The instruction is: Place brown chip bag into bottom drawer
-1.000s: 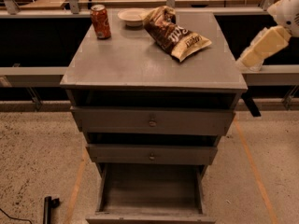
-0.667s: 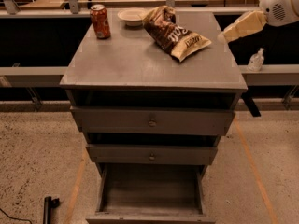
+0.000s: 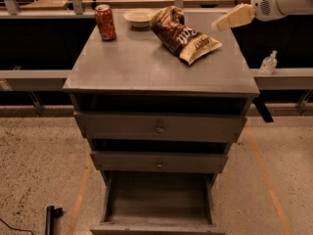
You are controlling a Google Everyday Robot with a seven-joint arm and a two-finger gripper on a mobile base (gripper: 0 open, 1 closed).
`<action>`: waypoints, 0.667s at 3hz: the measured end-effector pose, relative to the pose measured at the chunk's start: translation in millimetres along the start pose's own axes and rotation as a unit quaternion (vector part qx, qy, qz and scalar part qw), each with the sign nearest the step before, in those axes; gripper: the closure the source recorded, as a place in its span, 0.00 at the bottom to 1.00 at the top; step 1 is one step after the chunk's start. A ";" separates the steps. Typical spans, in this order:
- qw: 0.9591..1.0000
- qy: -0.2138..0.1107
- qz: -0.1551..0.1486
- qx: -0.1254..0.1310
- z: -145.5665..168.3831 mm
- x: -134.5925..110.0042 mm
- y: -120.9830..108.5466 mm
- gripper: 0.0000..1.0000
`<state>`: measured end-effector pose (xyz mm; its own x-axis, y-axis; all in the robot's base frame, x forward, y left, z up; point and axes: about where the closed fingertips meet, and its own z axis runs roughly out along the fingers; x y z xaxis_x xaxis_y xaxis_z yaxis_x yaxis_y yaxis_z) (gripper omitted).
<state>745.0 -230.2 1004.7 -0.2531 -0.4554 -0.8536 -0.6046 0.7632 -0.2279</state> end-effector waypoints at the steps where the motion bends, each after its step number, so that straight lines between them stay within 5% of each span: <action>1: 1.000 -0.016 0.014 -0.019 28.8 9.9 14.9 0.00; 2: 0.997 -0.051 0.025 -0.052 76.1 6.7 36.9 0.00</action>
Offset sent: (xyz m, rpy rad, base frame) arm 0.0612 0.1032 -0.0751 0.2216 -0.0327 0.1574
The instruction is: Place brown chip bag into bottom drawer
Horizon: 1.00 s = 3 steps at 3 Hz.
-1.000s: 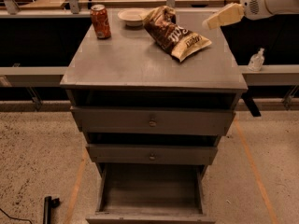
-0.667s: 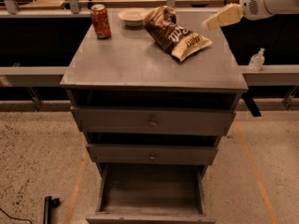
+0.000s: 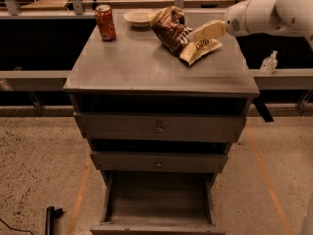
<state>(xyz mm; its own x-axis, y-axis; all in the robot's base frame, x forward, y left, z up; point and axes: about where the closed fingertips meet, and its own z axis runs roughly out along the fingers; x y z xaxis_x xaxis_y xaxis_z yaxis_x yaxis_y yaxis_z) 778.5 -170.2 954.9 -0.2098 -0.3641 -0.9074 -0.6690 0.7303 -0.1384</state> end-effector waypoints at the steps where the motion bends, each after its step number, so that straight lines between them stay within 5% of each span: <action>1: 0.999 -0.022 0.008 -0.029 44.1 0.0 13.9 0.00; 2: 0.999 -0.024 0.010 -0.043 82.4 8.7 19.0 0.00; 3: 0.998 -0.017 0.009 -0.058 107.5 19.8 23.8 0.18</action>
Offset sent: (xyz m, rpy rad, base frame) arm 0.0714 0.0783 -0.0667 0.0736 0.0144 0.0975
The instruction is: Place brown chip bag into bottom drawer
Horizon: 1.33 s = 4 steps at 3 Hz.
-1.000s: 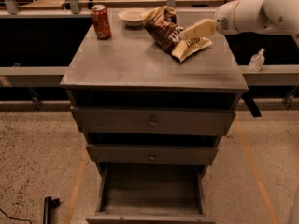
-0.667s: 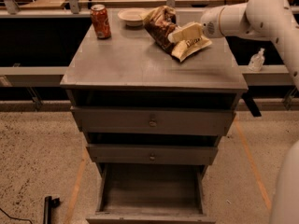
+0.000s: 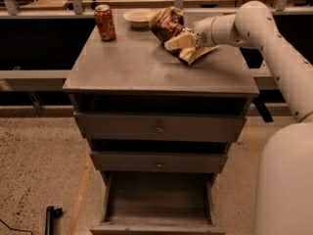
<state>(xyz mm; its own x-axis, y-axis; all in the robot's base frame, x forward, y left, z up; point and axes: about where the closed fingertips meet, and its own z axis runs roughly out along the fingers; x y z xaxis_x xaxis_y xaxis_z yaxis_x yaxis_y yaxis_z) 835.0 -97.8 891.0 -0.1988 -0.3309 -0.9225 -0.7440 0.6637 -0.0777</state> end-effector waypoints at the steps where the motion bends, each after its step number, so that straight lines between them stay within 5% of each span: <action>1: 1.000 0.015 -0.007 -0.009 2.3 9.4 -0.5 0.49; 2: 0.999 0.030 -0.027 -0.029 -16.9 2.8 6.6 0.73; 3: 0.997 0.049 -0.006 -0.066 -72.5 -7.4 30.8 0.96; 4: 0.991 0.060 0.027 -0.115 -130.9 -37.2 62.6 1.00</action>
Offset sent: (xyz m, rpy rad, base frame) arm -0.0343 -0.0243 0.0250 -0.1157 0.0259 0.1235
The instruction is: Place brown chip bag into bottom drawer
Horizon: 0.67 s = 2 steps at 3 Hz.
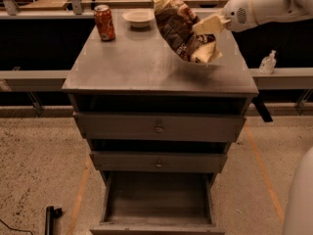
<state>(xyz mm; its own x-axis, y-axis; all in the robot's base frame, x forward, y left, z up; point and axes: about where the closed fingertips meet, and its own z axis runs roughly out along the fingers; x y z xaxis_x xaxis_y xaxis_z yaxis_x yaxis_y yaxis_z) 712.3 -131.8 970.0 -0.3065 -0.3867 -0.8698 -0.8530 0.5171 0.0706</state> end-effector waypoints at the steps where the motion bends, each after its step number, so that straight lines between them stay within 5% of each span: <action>1: 0.999 0.025 0.003 -0.035 2.7 11.8 16.8 1.00; 2: 0.999 0.025 0.003 -0.035 3.0 12.0 16.7 1.00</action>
Offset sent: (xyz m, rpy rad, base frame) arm -0.0168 0.0061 -0.0098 -0.0174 0.0566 0.0596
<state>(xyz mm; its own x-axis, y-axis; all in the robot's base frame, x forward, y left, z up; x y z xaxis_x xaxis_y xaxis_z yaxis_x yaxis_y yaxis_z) 695.7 -125.5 959.2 -0.3308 -0.4226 -0.8438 -0.8778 0.4661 0.1107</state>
